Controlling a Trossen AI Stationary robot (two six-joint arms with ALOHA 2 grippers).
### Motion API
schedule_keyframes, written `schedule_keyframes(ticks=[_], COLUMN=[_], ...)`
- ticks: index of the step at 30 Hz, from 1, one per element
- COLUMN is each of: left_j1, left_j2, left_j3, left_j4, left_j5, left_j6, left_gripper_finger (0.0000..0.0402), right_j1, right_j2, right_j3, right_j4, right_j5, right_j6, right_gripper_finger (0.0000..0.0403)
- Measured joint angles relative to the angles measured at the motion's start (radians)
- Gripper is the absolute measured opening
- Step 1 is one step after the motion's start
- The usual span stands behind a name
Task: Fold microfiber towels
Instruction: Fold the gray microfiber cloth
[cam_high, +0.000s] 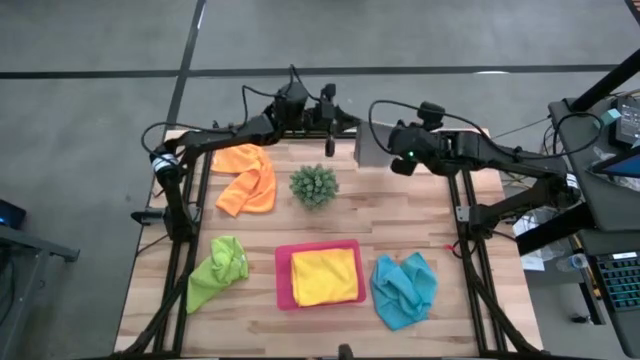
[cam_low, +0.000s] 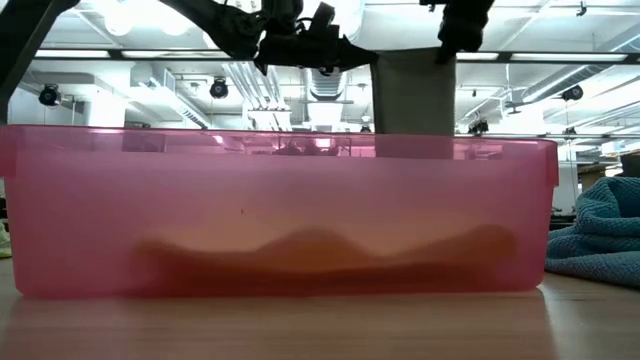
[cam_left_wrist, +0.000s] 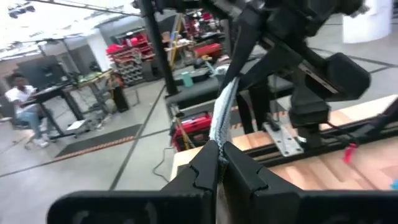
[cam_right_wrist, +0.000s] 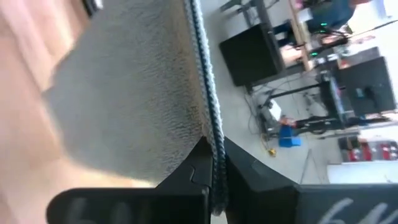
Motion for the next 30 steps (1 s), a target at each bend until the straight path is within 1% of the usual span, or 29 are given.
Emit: schedule_keyframes(ticks=[3,5,9,12,14,22,24,27,28,30], left_j1=[-0.014,-0.037,-0.103,-0.158,-0.195,-0.308,-0.334,-0.358,-0.363,-0.372], left_j2=[0.0,0.0,0.0,-0.006,-0.01,-0.016,-0.016,-0.016,-0.017,-0.017], left_j3=[-0.028,-0.055,-0.108,-0.143,-0.167,-0.239,-0.254,-0.272,-0.274,-0.275], left_j4=[-0.022,-0.028,-0.027,-0.079,-0.096,-0.114,-0.115,-0.117,-0.123,-0.142], left_j5=[0.068,0.093,0.099,0.101,0.101,0.09,0.089,0.091,0.082,0.028], left_j6=[-0.001,-0.015,-0.051,-0.052,-0.042,-0.026,-0.026,-0.026,-0.026,-0.027], left_gripper_finger=[0.0,0.0,0.0,0.0,0.0,0.0,0.0,0.0,0.0,0.0], right_j1=[0.001,0.007,0.055,0.113,0.161,0.339,0.375,0.415,0.423,0.429], right_j2=[0.0,-0.001,-0.002,-0.002,0.001,0.006,0.006,0.006,0.006,0.006], right_j3=[-0.005,-0.017,-0.072,-0.134,-0.175,-0.306,-0.326,-0.344,-0.347,-0.348], right_j4=[-0.04,-0.069,-0.113,-0.114,-0.105,-0.064,-0.028,0.028,0.042,0.056], right_j5=[-0.081,-0.161,-0.34,-0.438,-0.474,-0.514,-0.545,-0.62,-0.632,-0.634], right_j6=[0.063,0.129,0.26,0.354,0.408,0.59,0.599,0.594,0.586,0.57], right_gripper_finger=[0.0008,0.0008,0.0008,0.0008,0.0008,0.0008,0.0008,0.0008,0.0008,0.0008])
